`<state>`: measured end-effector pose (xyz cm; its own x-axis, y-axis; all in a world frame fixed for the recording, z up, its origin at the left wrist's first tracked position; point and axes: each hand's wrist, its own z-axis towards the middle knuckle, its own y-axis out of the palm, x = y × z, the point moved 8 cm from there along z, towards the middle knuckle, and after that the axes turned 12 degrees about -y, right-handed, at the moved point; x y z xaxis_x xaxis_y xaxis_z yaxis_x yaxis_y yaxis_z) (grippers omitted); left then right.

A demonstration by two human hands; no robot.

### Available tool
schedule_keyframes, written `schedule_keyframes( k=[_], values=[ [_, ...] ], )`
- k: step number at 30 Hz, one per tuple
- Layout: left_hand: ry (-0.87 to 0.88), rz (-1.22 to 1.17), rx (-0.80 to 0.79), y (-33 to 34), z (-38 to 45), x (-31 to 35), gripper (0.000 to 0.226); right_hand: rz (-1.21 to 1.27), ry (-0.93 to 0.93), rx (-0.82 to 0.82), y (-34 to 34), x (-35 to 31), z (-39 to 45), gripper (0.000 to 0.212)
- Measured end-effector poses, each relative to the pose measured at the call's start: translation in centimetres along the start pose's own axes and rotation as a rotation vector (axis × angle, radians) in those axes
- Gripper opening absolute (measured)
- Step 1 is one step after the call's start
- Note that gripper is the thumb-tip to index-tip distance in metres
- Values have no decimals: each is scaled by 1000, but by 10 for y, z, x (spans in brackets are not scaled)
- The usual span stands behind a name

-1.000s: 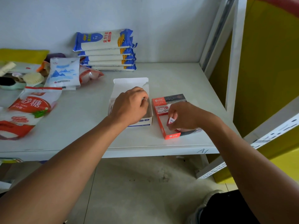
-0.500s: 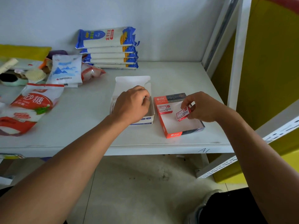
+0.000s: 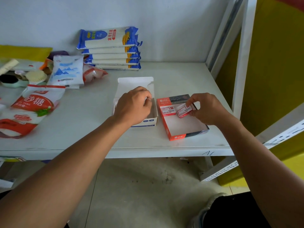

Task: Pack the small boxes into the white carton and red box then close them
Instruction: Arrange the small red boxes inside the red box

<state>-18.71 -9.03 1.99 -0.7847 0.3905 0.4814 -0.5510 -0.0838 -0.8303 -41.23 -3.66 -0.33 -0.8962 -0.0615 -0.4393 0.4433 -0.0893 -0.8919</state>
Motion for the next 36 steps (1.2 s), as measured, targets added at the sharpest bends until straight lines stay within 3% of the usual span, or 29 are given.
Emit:
schedule_keyframes(
  k=[8,14,22,36],
  values=[
    [15,-2,-6,2,1,4,17,-102,0,47,15,5,-4,25],
    [-1,-3,-10,3,2,-2,15,-195,-38,82,8,-5,1,41],
    [-5,-2,-5,1,3,1,16,-261,-1,-38,18,3,4,38],
    [7,8,21,-7,3,-2,15,-498,-85,26,18,-9,9,33]
  ],
)
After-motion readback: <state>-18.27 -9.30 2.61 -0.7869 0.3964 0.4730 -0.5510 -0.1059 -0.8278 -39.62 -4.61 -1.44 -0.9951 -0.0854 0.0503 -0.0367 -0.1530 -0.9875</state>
